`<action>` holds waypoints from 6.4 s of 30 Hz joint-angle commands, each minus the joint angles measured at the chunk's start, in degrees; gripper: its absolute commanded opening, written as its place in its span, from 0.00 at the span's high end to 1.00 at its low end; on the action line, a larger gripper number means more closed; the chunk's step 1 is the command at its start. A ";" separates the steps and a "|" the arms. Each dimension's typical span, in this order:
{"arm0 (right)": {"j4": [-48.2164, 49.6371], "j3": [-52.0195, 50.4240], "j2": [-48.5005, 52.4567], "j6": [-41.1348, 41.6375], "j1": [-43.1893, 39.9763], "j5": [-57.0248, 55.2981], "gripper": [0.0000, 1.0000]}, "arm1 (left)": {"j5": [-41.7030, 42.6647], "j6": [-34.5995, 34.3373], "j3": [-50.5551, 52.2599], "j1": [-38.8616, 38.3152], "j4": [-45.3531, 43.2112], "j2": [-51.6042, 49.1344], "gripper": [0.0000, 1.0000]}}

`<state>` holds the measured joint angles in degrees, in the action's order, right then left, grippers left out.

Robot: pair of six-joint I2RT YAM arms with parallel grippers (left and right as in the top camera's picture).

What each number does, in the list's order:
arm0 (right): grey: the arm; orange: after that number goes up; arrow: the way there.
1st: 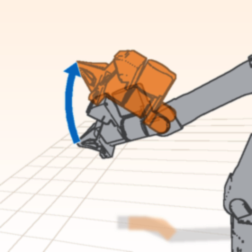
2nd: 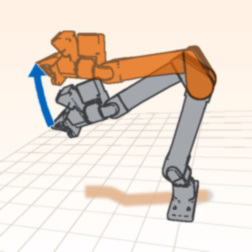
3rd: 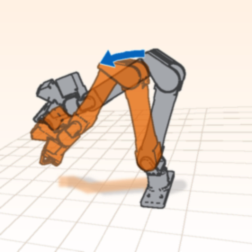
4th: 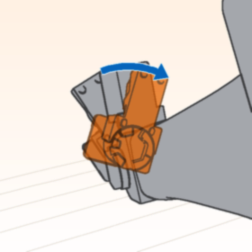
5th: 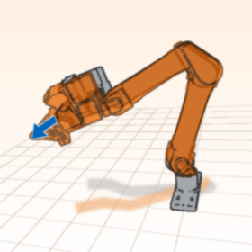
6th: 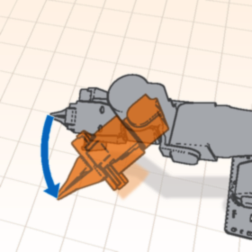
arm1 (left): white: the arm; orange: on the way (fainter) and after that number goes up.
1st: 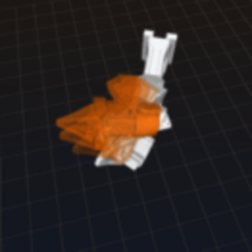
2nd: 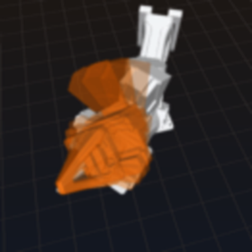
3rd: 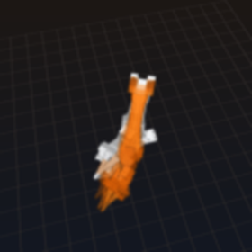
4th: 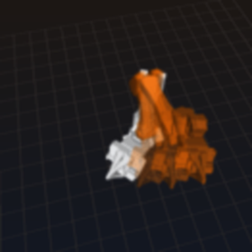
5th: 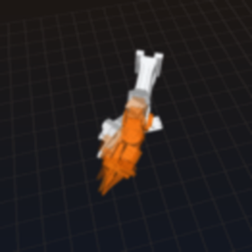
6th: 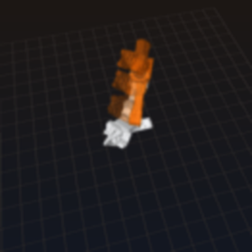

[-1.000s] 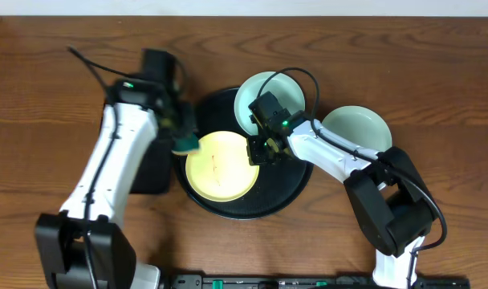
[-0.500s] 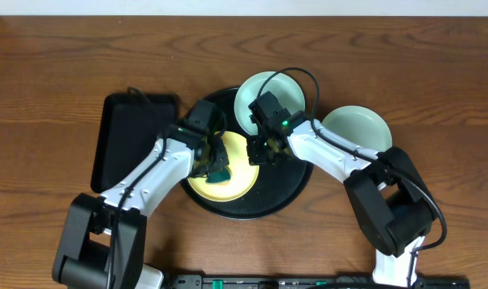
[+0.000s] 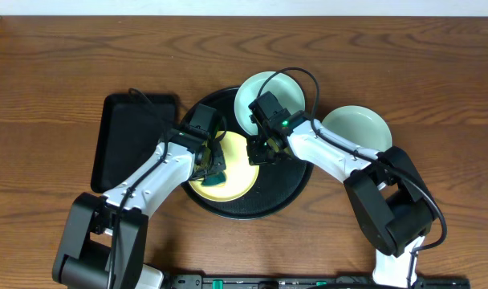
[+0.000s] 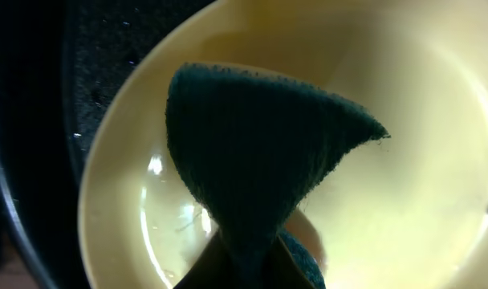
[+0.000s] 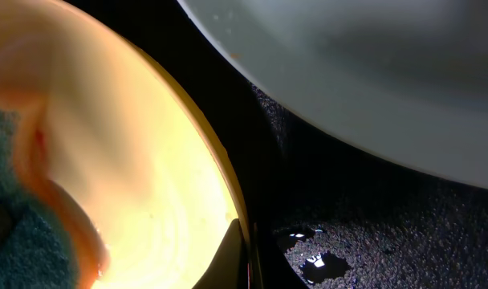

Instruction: Clean dirty plates on tray and stack at the side

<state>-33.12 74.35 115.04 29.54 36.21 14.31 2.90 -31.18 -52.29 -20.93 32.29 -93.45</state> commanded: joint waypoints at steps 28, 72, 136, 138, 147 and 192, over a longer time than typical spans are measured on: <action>0.37 0.87 1.27 0.63 -0.28 0.13 0.99 | 17.16 17.90 0.74 -0.07 0.68 -0.74 0.93; 0.31 0.87 1.27 0.61 -0.28 0.15 0.99 | -11.23 7.08 0.74 0.00 -3.21 -0.85 0.93; 0.37 0.87 1.27 0.39 -0.28 0.59 0.99 | 16.68 11.23 0.74 -0.04 5.53 -0.85 0.93; 0.37 0.87 1.27 0.39 -0.28 0.59 0.99 | 22.67 14.80 0.39 0.11 4.76 -0.83 0.93; 0.39 0.87 1.27 -0.11 -0.28 0.98 0.99 | 24.33 16.17 -8.66 7.72 5.07 0.76 0.92; 12.85 0.92 -18.32 -37.33 23.30 -78.93 0.99 | 10.03 16.59 -15.43 31.95 15.47 9.22 0.93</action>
<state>-22.35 74.48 98.06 -4.34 57.01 -50.96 13.32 -15.16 -66.54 10.83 47.66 -84.64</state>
